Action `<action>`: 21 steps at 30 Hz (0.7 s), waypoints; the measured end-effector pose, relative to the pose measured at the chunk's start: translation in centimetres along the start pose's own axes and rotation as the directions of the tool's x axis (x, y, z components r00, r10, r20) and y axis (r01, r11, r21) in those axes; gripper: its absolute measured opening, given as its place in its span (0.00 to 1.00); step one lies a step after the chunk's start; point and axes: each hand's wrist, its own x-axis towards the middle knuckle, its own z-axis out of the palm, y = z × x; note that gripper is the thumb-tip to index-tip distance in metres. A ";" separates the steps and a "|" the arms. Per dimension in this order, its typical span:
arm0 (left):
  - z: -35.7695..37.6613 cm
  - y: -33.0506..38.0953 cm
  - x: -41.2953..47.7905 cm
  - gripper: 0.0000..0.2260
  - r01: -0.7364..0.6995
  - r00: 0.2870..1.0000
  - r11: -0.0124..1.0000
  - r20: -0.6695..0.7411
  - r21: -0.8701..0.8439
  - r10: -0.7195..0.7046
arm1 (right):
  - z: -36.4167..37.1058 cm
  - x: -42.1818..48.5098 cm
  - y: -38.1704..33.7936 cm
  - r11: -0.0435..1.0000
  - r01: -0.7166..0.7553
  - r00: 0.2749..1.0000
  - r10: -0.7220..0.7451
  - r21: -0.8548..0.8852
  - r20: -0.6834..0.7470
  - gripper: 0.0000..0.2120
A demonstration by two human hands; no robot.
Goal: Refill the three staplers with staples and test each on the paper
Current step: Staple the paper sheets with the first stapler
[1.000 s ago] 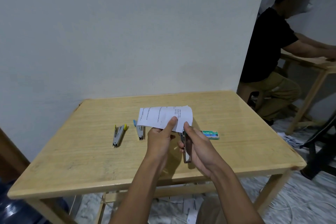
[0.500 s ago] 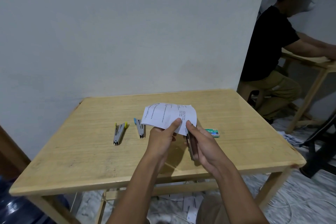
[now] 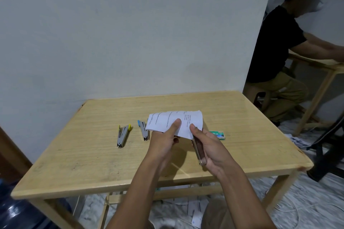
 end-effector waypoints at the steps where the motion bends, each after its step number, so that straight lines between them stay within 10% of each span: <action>1: 0.0 0.1 0.0 0.11 0.006 1.000 1.000 0.001 -0.009 -0.006 | 0.1 0.1 0.1 1.000 0.007 1.000 -0.007 -0.019 -0.009 0.21; 21: -1.5 2.1 0.4 0.11 0.191 0.980 0.967 0.096 -0.169 -0.177 | -1.5 0.8 -3.0 0.985 0.105 0.966 -0.133 -0.136 -0.221 0.08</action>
